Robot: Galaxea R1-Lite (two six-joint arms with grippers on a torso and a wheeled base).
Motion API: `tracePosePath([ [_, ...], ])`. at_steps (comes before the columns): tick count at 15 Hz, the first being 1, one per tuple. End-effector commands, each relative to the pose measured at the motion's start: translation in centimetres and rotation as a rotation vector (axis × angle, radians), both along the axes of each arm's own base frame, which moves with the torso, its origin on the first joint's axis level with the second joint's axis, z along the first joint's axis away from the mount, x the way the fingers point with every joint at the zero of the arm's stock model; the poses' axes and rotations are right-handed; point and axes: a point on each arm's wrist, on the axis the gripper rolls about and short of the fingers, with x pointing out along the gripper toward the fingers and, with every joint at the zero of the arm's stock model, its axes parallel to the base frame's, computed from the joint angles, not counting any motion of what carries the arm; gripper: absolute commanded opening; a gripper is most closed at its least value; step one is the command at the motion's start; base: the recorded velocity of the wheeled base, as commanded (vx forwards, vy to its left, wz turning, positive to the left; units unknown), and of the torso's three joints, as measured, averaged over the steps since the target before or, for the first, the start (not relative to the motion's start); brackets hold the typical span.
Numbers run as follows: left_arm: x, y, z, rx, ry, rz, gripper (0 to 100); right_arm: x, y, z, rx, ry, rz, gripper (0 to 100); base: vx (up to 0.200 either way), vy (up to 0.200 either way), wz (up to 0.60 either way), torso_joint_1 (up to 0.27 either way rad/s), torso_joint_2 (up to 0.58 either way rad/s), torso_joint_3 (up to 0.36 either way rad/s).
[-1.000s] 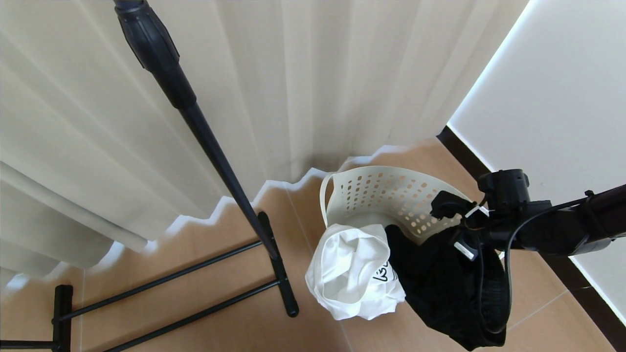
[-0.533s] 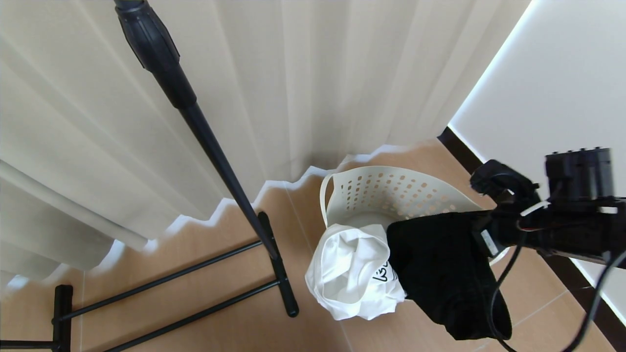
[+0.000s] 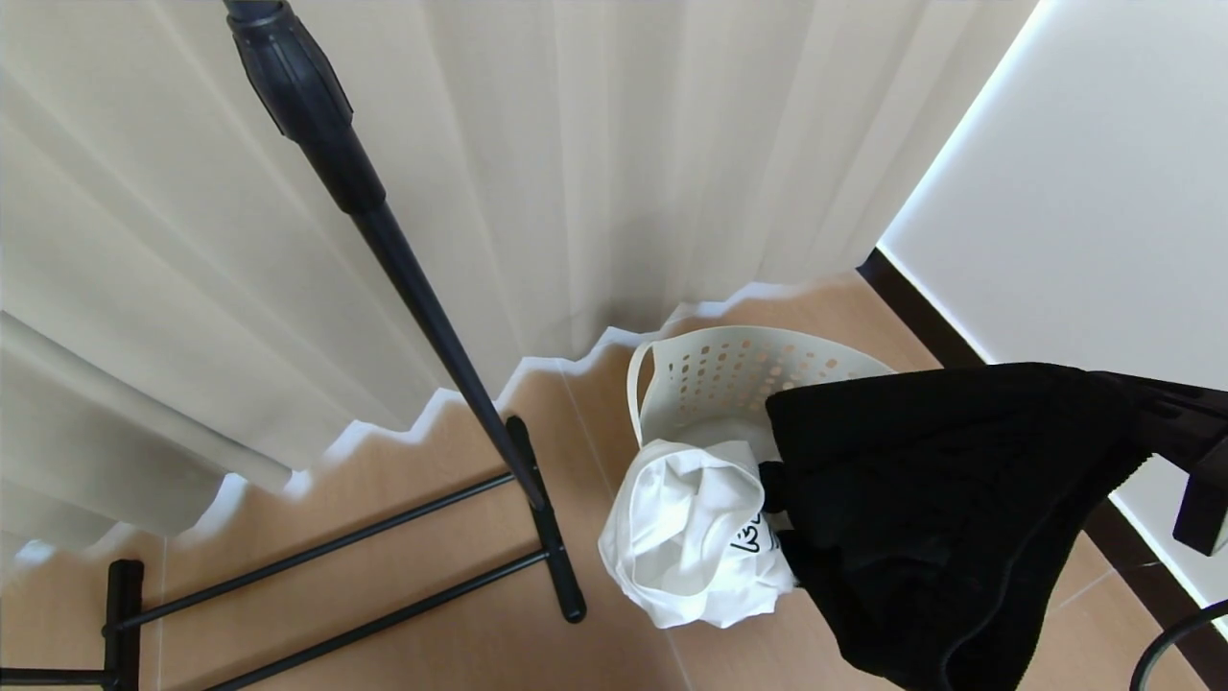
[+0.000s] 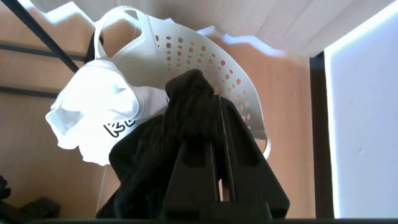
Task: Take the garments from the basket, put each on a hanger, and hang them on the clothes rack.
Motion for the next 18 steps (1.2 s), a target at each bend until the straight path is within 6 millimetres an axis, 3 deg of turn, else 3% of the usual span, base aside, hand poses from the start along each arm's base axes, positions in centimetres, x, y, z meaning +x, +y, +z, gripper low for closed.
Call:
tracePosePath([
  [1,0.0,0.0,0.01,0.0,-0.001,0.0,100,-1.17,-0.33,0.49,0.013,-0.046,0.003,0,0.0,0.0,0.0,0.0,0.0,0.0],
  [6,0.0,0.0,0.01,-0.003,0.0,0.0,100,-1.14,-0.32,0.4,0.013,-0.043,0.004,0,0.0,0.0,0.0,0.0,0.0,0.041],
  [18,0.0,0.0,0.01,-0.002,0.0,0.0,100,-1.02,-0.36,0.19,0.008,-0.033,-0.002,0,0.0,0.0,0.0,0.0,0.0,0.193],
])
